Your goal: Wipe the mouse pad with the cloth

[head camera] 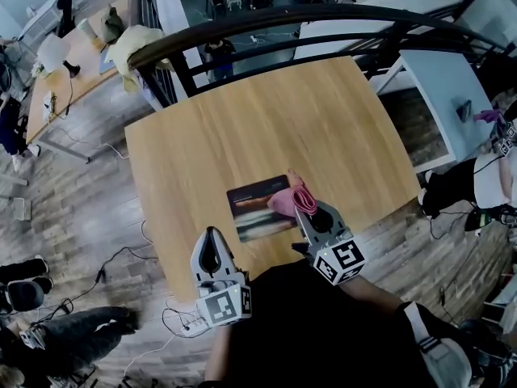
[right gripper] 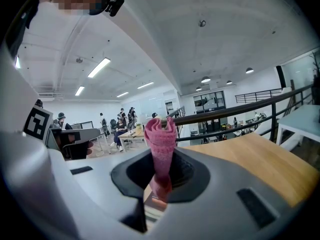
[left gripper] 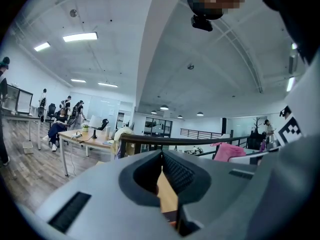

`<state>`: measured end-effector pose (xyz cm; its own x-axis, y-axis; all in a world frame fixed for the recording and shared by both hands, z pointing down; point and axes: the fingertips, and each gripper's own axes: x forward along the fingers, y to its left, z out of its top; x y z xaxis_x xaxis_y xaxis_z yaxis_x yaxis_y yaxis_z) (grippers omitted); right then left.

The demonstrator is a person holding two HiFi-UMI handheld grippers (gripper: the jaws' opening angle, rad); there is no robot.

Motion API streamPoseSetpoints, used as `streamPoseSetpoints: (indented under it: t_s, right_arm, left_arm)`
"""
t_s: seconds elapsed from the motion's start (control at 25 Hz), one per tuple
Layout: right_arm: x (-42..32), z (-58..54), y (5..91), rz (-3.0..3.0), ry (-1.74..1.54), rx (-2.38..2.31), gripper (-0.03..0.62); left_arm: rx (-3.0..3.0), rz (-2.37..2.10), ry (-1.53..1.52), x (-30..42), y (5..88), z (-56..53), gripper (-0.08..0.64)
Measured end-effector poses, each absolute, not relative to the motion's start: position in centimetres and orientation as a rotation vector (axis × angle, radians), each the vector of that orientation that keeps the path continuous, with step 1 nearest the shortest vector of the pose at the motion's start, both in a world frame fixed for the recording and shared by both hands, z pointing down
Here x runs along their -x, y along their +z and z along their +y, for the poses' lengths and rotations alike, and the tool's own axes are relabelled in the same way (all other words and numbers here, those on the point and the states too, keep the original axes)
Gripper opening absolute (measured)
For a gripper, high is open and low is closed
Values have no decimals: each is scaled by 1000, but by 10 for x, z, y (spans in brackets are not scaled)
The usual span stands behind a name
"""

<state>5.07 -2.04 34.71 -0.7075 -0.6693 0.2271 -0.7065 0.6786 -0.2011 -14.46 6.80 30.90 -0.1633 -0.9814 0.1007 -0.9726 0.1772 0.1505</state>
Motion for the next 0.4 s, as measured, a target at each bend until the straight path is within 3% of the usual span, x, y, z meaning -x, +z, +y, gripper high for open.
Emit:
streamPoseSetpoints:
  t_s: [0.4]
  right_arm:
    - [-52, -22, 346, -2762, 396, -1113, 63]
  left_arm:
    - [-1911, -2267, -67, 140, 310, 67, 23]
